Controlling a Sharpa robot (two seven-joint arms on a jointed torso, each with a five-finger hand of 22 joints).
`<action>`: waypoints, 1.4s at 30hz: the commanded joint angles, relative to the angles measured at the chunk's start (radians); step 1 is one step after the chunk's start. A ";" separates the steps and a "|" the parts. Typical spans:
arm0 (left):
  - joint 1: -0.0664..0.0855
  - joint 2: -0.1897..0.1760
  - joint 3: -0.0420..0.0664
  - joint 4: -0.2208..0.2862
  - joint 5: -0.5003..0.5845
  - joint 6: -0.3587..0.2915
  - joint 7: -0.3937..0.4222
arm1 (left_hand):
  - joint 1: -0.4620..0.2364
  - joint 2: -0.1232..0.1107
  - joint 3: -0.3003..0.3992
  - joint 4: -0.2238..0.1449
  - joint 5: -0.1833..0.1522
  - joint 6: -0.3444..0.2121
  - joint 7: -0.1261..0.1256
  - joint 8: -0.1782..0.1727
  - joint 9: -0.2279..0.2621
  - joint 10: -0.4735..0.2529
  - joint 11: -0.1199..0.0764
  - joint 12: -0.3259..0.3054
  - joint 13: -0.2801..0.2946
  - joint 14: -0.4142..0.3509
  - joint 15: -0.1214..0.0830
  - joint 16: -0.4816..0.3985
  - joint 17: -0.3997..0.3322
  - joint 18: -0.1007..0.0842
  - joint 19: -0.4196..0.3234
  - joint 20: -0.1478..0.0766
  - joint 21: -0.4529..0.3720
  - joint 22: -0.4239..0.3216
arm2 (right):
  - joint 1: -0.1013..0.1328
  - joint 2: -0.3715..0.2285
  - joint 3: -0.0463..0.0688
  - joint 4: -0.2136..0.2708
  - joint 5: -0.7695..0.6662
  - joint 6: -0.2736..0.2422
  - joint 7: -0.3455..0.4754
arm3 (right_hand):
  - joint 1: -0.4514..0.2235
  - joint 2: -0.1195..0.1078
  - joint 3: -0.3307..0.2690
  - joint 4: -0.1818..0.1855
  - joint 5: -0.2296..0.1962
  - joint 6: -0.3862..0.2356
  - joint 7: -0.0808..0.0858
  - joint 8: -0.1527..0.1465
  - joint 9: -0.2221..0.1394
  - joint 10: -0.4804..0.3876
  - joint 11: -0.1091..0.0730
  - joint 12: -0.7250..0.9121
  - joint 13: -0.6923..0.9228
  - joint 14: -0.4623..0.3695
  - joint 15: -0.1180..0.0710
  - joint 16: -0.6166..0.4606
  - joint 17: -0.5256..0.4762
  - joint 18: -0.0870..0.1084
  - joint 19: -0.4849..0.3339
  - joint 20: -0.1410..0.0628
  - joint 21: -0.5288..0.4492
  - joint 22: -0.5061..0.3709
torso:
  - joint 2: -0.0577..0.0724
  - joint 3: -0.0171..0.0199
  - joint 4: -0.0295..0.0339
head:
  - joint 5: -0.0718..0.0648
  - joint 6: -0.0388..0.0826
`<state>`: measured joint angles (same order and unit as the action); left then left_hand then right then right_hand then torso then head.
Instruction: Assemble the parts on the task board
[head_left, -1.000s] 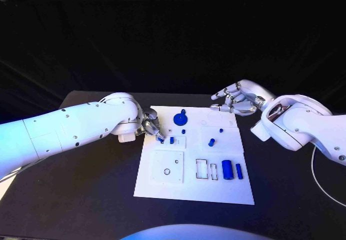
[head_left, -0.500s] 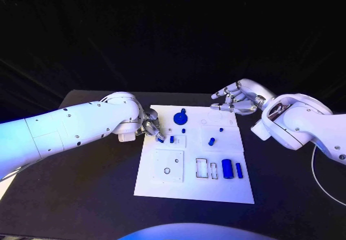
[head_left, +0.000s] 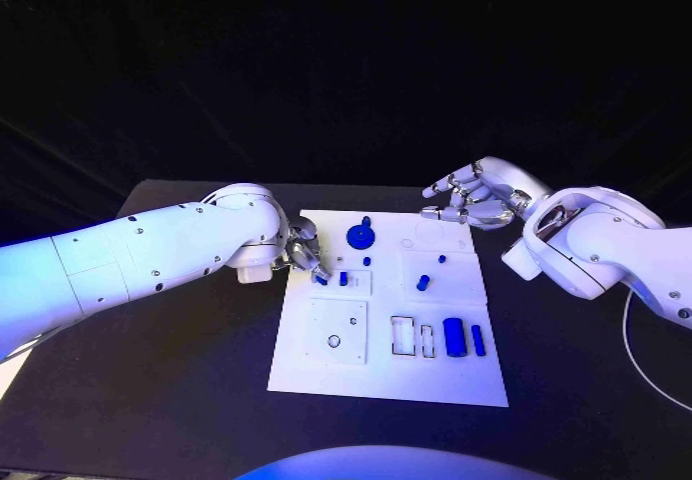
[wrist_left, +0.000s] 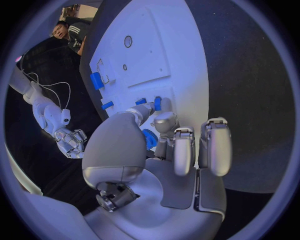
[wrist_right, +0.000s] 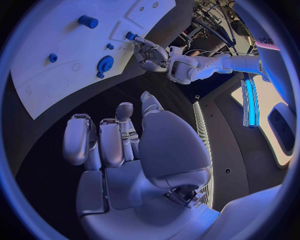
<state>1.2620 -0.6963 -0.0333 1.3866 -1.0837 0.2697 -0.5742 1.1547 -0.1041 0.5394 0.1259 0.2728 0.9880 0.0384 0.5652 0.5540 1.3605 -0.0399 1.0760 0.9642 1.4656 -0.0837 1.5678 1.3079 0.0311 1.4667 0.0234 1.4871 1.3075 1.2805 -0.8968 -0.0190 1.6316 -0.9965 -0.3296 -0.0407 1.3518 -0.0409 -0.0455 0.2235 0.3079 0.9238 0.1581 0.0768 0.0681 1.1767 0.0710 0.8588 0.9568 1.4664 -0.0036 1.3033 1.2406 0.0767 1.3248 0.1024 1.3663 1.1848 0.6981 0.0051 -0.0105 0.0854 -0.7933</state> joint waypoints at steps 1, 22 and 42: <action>-0.006 0.012 -0.004 0.000 0.012 0.020 -0.017 | -0.030 0.000 0.102 -0.093 0.003 0.017 -0.009 0.002 -0.005 0.009 0.000 0.005 0.007 0.105 -0.009 0.003 0.263 -0.007 0.061 -0.006 0.002 0.182 | -0.001 0.000 0.000 0.002 -0.005 0.009 0.002 | -0.001 0.007 -0.003 0.000 0.002 0.005 0.000 0.005 0.002 -0.007 -0.001 0.006 0.001 0.028 -0.003 -0.006 0.001 0.011 -0.005 0.000 -0.007 -0.001 | 0.000 0.0006 -0.0002 | 0.000 0.004; -0.006 0.038 -0.005 -0.028 0.009 0.027 -0.063 | -0.114 0.010 0.020 -0.040 0.000 0.047 -0.017 -0.016 -0.025 0.014 -0.007 0.013 0.023 0.105 -0.015 0.003 0.263 -0.008 0.065 -0.010 0.007 0.190 | -0.001 -0.004 0.000 0.008 -0.009 0.005 -0.001 | -0.001 0.008 -0.005 0.001 0.003 0.007 0.000 0.006 0.002 -0.007 -0.001 0.005 -0.001 0.027 -0.003 -0.008 -0.001 0.011 -0.006 0.000 -0.008 -0.003 | 0.000 0.0000 -0.0004 | -0.005 0.001; -0.005 0.012 0.001 -0.013 -0.001 -0.029 -0.063 | -0.206 -0.020 -0.215 0.050 -0.019 0.079 -0.022 -0.024 -0.051 0.026 -0.011 0.025 0.043 0.105 -0.019 0.003 0.263 -0.014 0.075 -0.014 0.026 0.210 | -0.001 -0.005 0.000 0.006 -0.005 0.004 0.003 | -0.002 0.008 -0.006 0.002 0.003 0.007 0.000 0.006 0.002 -0.010 -0.001 0.001 -0.004 0.026 -0.003 -0.013 -0.007 0.012 -0.010 0.000 -0.012 -0.010 | 0.000 -0.0011 -0.0002 | -0.007 0.001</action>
<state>1.2573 -0.6811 -0.0329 1.3679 -1.0796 0.2695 -0.6320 0.9547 -0.1265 0.3343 0.1723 0.2587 1.0594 0.0174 0.5410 0.5037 1.3779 -0.0507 1.0954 1.0062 1.4657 -0.0984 1.5678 1.3075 0.0311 1.4669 0.0161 1.5072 1.3073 1.2805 -0.9020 -0.0190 1.6370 -0.9971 -0.3302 -0.0421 1.3517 -0.0410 -0.0455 0.2235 0.3079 0.9238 0.1581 0.0768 0.0686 1.1730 0.0672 0.8626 0.9536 1.4664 -0.0036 1.2957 1.2349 0.0767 1.3245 0.1024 1.3585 1.1761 0.6981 0.0041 -0.0108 0.0788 -0.7912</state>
